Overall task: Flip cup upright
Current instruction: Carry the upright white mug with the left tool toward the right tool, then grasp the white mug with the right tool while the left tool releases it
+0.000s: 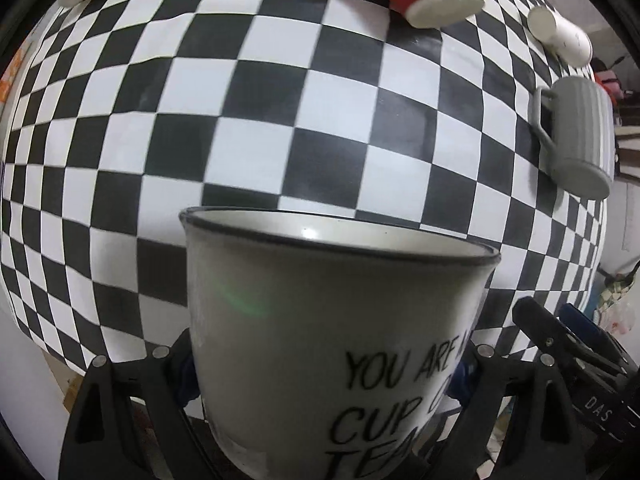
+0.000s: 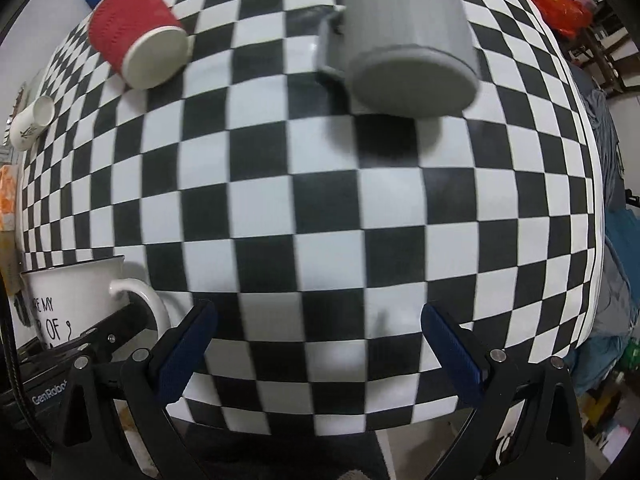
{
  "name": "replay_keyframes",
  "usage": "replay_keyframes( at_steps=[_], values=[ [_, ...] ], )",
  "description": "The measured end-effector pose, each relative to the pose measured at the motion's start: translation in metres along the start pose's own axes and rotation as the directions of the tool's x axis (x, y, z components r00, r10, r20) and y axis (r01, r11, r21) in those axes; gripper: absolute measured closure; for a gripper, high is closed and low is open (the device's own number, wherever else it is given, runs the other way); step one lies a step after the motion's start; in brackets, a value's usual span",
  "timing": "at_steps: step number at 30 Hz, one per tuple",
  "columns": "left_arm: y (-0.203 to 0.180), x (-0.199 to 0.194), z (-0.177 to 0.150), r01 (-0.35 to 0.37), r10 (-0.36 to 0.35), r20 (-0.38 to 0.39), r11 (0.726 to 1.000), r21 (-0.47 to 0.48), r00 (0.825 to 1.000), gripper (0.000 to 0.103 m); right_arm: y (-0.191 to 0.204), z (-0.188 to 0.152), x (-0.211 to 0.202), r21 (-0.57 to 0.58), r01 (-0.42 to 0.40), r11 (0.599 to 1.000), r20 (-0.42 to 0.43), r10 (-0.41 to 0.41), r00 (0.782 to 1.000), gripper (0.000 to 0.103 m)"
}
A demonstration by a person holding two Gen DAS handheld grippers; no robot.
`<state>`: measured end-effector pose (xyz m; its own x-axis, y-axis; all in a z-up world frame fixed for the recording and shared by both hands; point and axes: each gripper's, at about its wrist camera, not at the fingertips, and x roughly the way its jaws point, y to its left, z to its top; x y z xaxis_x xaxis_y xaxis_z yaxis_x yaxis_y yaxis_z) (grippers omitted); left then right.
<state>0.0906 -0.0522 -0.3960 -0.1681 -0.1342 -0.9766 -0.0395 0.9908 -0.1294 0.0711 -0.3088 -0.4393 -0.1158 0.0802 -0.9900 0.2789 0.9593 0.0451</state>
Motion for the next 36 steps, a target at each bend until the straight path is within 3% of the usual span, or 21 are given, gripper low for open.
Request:
replay_keyframes(
  at_steps=[6, 7, 9, 13, 19, 23, 27, 30, 34, 36],
  values=[
    [-0.030, 0.017, 0.006, -0.052, 0.052, -0.020, 0.999, 0.001, 0.998, 0.011, -0.023, -0.006, 0.007, 0.031, -0.012, 0.999, -0.022, 0.013, 1.000, 0.000],
    [-0.030, 0.020, 0.018, -0.063, 0.063, -0.025, 0.998, 0.001, 0.998, 0.011, -0.027, -0.007, 0.007, 0.036, -0.015, 0.999, -0.023, 0.016, 1.000, 0.000],
    [-0.030, 0.027, 0.010, -0.078, 0.078, -0.044, 0.997, -0.001, 0.996, 0.011, -0.032, -0.008, 0.006, 0.041, -0.014, 0.999, -0.021, 0.015, 1.000, 0.000],
    [-0.023, 0.030, 0.000, -0.079, 0.077, -0.061, 0.997, -0.017, 0.995, 0.011, -0.043, -0.009, 0.004, 0.062, -0.014, 0.998, -0.020, 0.016, 1.000, 0.000],
    [-0.011, 0.028, 0.004, -0.024, 0.021, -0.079, 0.999, -0.046, 0.997, 0.011, -0.060, -0.016, 0.001, 0.094, -0.020, 0.995, -0.028, 0.023, 0.999, 0.000],
    [-0.010, 0.023, -0.006, -0.017, 0.016, -0.054, 1.000, -0.026, 0.998, 0.011, -0.069, -0.011, -0.003, 0.110, -0.024, 0.994, -0.034, 0.027, 0.999, 0.000],
    [-0.004, 0.005, -0.013, -0.009, 0.009, 0.021, 1.000, -0.006, 1.000, 0.011, -0.079, -0.020, -0.007, 0.121, -0.035, 0.992, -0.029, 0.039, 0.999, 0.000],
    [0.003, -0.022, -0.024, -0.018, 0.016, 0.134, 1.000, 0.013, 0.991, 0.011, -0.076, -0.028, -0.014, 0.121, -0.050, 0.991, -0.020, 0.053, 0.998, 0.000],
    [0.008, -0.074, -0.011, -0.050, 0.040, 0.299, 0.998, 0.027, 0.953, 0.006, -0.068, -0.038, -0.030, 0.096, -0.105, 0.990, -0.003, 0.106, 0.994, 0.000],
    [0.021, -0.094, -0.006, -0.109, 0.095, 0.364, 0.994, 0.018, 0.926, 0.005, -0.056, -0.041, -0.039, 0.065, -0.148, 0.987, -0.005, 0.149, 0.989, 0.000]
  ],
)
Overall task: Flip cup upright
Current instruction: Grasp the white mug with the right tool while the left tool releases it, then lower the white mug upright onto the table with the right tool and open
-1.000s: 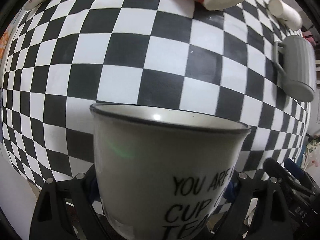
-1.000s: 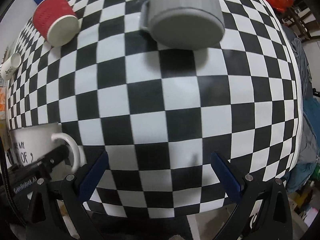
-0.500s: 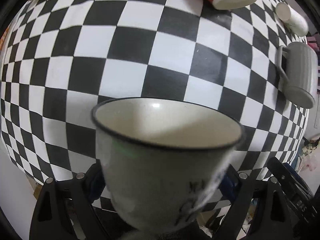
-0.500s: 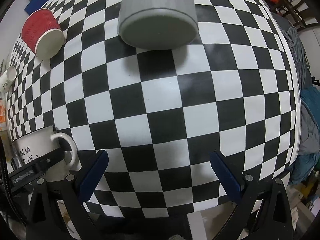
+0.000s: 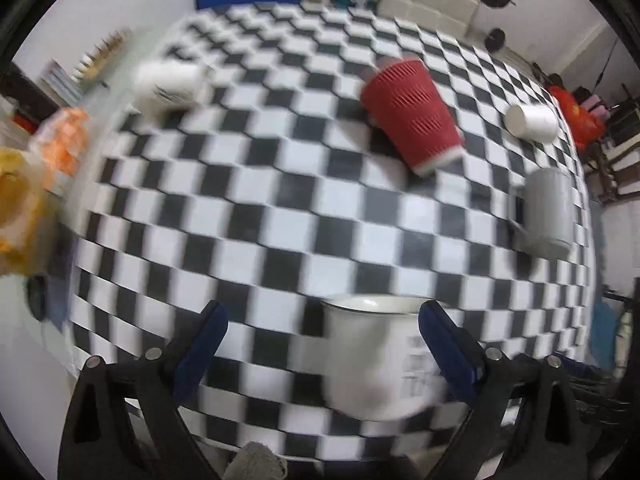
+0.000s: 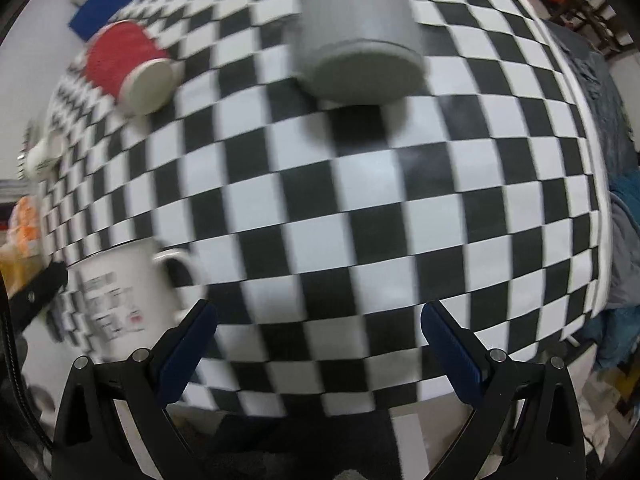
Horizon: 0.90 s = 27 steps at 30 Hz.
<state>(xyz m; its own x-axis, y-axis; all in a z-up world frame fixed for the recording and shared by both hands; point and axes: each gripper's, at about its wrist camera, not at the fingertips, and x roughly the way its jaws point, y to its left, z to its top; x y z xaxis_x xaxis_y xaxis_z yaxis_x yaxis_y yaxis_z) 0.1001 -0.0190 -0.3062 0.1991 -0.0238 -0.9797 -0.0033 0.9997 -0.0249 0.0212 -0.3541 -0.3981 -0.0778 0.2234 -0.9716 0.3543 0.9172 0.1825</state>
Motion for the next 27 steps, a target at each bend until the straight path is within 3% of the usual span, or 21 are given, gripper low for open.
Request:
replay_keyframes(
  at_steps=[1, 3, 5, 7, 9, 12, 19, 27],
  values=[
    [0.000, 0.000, 0.020, -0.021, 0.021, 0.014, 1.000, 0.003, 1.000, 0.005, 0.008, -0.001, -0.001, -0.018, -0.020, 1.000, -0.007, 0.019, 1.000, 0.000],
    [0.017, 0.005, 0.009, -0.076, 0.076, 0.030, 0.997, 0.007, 0.997, 0.005, 0.033, 0.000, -0.005, -0.049, -0.069, 0.996, -0.035, 0.067, 0.997, 0.000],
    [0.025, 0.003, 0.018, -0.124, 0.124, 0.008, 0.992, 0.002, 0.992, 0.005, 0.055, 0.005, 0.001, -0.067, -0.124, 0.990, -0.076, 0.119, 0.990, 0.000],
    [0.041, 0.017, 0.006, -0.162, 0.161, -0.030, 0.987, -0.009, 0.986, 0.005, 0.072, 0.006, 0.012, -0.076, -0.145, 0.987, -0.107, 0.136, 0.985, 0.000],
    [0.056, 0.026, 0.002, -0.172, 0.171, -0.050, 0.985, -0.019, 0.984, 0.005, 0.088, 0.008, 0.025, -0.086, -0.157, 0.984, -0.141, 0.144, 0.979, 0.000],
    [0.071, 0.040, -0.007, -0.182, 0.179, -0.081, 0.983, -0.038, 0.981, 0.005, 0.106, 0.013, 0.041, -0.059, -0.235, 0.970, -0.215, 0.218, 0.952, 0.000],
    [0.082, 0.055, -0.016, -0.181, 0.176, -0.105, 0.983, -0.043, 0.979, 0.005, 0.136, 0.019, 0.083, -0.085, -0.180, 0.980, -0.302, 0.146, 0.942, 0.006],
    [0.086, 0.057, -0.013, -0.183, 0.178, -0.102, 0.983, -0.034, 0.979, 0.005, 0.166, 0.024, 0.112, -0.124, -0.122, 0.985, -0.292, 0.081, 0.953, 0.008]
  ],
)
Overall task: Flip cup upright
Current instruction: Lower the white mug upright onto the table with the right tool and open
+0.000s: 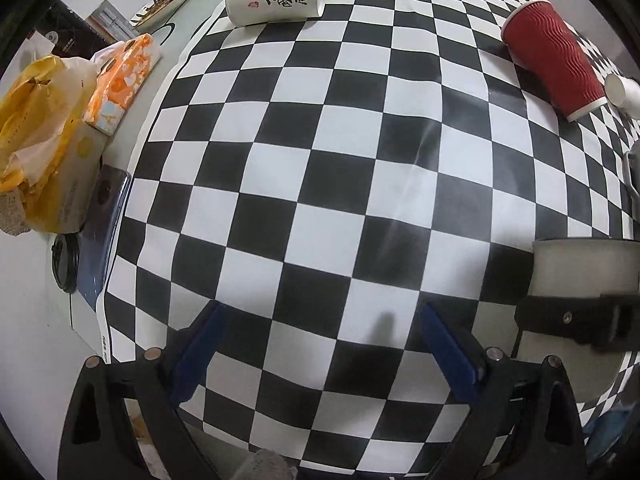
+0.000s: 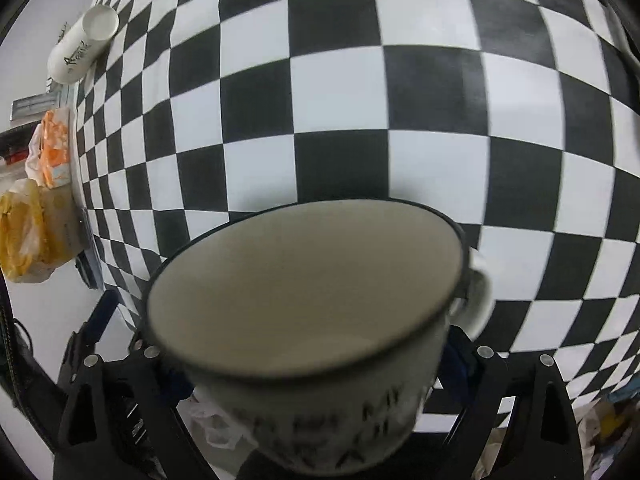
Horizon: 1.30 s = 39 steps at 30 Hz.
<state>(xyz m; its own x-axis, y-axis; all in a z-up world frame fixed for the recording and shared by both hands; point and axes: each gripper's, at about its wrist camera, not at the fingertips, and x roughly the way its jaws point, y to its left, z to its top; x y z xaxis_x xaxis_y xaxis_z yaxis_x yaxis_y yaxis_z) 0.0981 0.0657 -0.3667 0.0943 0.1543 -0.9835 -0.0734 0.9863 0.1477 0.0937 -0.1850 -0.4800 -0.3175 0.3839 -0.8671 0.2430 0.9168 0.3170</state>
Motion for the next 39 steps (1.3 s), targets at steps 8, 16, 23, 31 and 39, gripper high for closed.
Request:
replay_keyframes(
  at_steps=[8, 16, 23, 31, 39],
  values=[
    [0.008, -0.002, 0.019, 0.023, -0.023, 0.012, 0.999, -0.025, 1.000, 0.005, 0.005, -0.007, -0.030, -0.024, -0.003, 1.000, 0.253, 0.009, 0.968, 0.009],
    [0.011, 0.011, 0.046, 0.014, -0.013, 0.036, 0.999, -0.049, 0.999, 0.005, 0.002, 0.003, -0.066, -0.080, 0.087, 0.993, 0.654, -0.013, 0.757, 0.009],
    [0.012, 0.016, 0.046, 0.016, -0.015, 0.049, 1.000, -0.023, 0.999, 0.005, 0.012, -0.009, -0.044, -0.102, 0.162, 0.982, 0.740, -0.034, 0.671, 0.009],
    [0.010, 0.006, 0.024, 0.041, -0.041, 0.063, 0.999, 0.005, 0.997, 0.005, 0.023, -0.040, -0.025, -0.111, 0.264, 0.958, 0.729, -0.102, 0.676, 0.009],
    [0.010, -0.026, 0.004, 0.053, -0.056, 0.143, 0.998, 0.025, 0.988, 0.005, 0.024, -0.074, -0.031, -0.105, 0.297, 0.949, 0.734, -0.127, 0.667, 0.007]
  ],
)
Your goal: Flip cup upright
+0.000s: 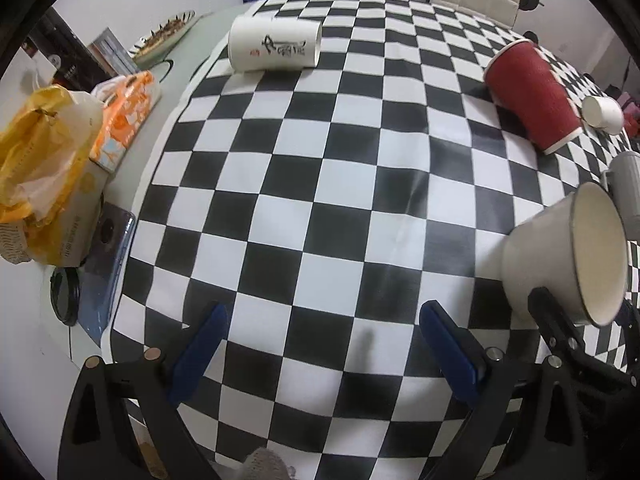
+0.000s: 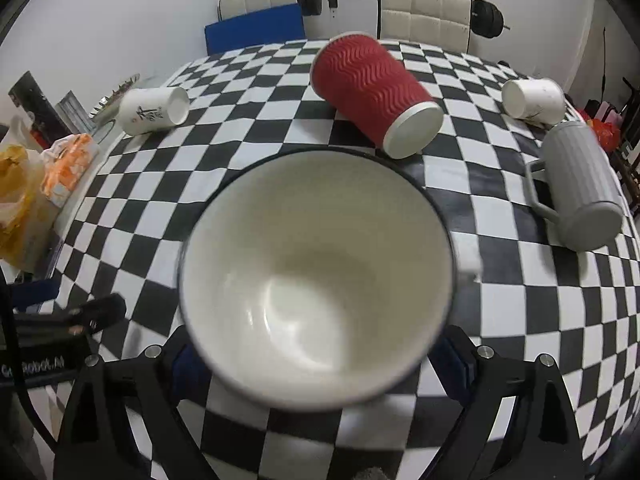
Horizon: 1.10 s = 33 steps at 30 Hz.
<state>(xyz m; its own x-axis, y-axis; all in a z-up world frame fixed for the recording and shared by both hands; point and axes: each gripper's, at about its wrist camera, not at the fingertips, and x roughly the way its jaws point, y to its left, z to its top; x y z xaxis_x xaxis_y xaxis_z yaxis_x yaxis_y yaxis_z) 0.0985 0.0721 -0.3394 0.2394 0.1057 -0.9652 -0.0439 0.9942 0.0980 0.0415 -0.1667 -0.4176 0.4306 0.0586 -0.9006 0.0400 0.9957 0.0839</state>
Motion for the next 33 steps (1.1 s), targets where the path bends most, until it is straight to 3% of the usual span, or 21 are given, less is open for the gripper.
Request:
replay_keyframes(
  at_steps=[5, 11, 24, 28, 33],
  values=[
    [-0.006, -0.034, -0.017, -0.008, 0.008, 0.046, 1.000, 0.004, 0.999, 0.004, -0.006, -0.014, -0.035, 0.025, 0.026, 0.999, 0.002, -0.026, 1.000, 0.007],
    [-0.015, -0.098, -0.038, -0.002, 0.000, 0.135, 1.000, 0.016, 0.991, 0.002, -0.028, -0.023, -0.111, 0.104, 0.108, 0.989, 0.021, -0.111, 0.994, 0.007],
    [-0.032, -0.260, -0.086, 0.037, -0.049, 0.344, 0.998, 0.044, 0.938, 0.001, -0.045, -0.034, -0.293, 0.102, 0.195, 0.975, 0.058, -0.202, 0.978, 0.007],
    [-0.030, -0.294, -0.100, 0.041, -0.042, 0.384, 0.999, 0.012, 0.923, 0.001, -0.044, -0.040, -0.342, 0.088, 0.199, 0.976, 0.105, -0.208, 0.972, 0.007],
    [-0.029, -0.322, -0.112, 0.041, -0.032, 0.400, 0.999, -0.013, 0.916, 0.001, -0.044, -0.045, -0.387, 0.072, 0.195, 0.978, 0.140, -0.204, 0.969, 0.007]
  ],
)
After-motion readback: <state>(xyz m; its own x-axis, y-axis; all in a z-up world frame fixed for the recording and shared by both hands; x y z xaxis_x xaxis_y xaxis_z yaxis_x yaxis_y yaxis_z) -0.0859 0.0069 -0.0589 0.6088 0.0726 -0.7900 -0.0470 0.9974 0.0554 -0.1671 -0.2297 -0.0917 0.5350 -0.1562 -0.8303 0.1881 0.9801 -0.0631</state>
